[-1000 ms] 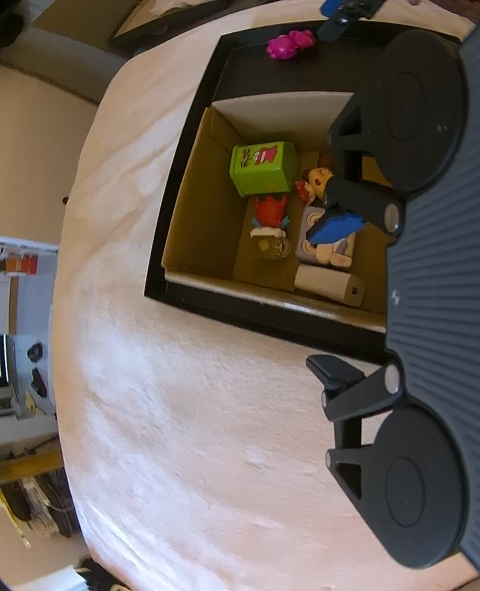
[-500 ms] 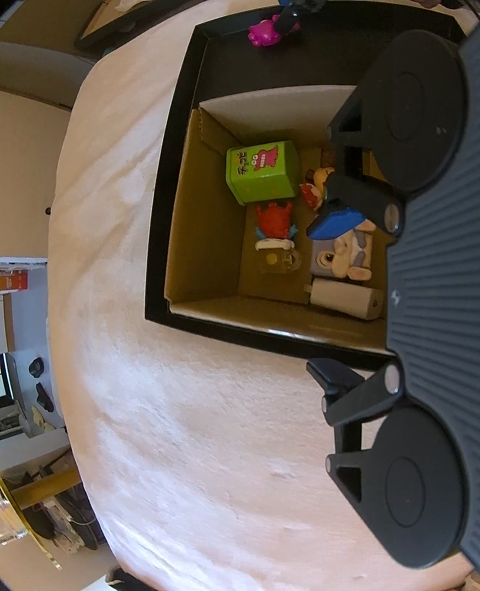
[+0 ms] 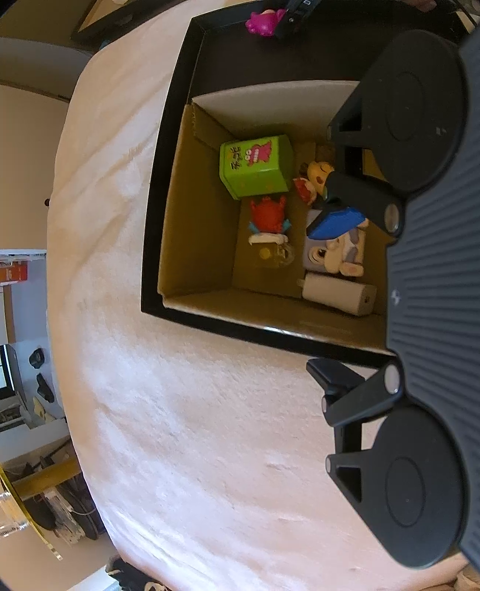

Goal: Organize rigid objects
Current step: 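Move the right gripper to the pink figurine and grasp it, then carry the pink figurine into the box and open the right gripper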

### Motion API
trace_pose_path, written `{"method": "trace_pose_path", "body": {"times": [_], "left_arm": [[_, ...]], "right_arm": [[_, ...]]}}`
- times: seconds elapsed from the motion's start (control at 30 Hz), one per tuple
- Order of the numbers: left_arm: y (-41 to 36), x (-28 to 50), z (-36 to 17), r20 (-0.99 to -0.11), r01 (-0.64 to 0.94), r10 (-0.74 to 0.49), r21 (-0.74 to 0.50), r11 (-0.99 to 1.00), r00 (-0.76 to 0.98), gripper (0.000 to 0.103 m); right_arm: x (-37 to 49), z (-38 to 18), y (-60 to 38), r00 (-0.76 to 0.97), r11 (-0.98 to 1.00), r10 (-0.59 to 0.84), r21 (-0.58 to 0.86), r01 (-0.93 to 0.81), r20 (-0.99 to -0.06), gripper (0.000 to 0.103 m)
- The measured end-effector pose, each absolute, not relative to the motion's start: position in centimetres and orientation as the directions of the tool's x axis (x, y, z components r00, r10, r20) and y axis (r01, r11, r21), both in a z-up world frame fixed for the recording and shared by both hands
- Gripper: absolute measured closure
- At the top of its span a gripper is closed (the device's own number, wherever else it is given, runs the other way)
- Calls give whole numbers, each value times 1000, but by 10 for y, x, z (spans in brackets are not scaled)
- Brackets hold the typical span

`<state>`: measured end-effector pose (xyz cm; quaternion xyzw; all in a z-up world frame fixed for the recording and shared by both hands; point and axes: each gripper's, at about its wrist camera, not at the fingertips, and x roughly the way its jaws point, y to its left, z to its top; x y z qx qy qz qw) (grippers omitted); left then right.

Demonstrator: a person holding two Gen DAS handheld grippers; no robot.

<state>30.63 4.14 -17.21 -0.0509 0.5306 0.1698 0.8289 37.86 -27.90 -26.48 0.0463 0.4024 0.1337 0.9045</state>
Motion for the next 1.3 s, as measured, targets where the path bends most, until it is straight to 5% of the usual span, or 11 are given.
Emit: {"method": "trace_pose_path", "body": {"times": [1.3], "left_arm": [[73,252,-141,-869,-372,105,-95,923,483,34]], "right_arm": [[300,-165,-213,642,939,332,182,-291,-691,68]]}}
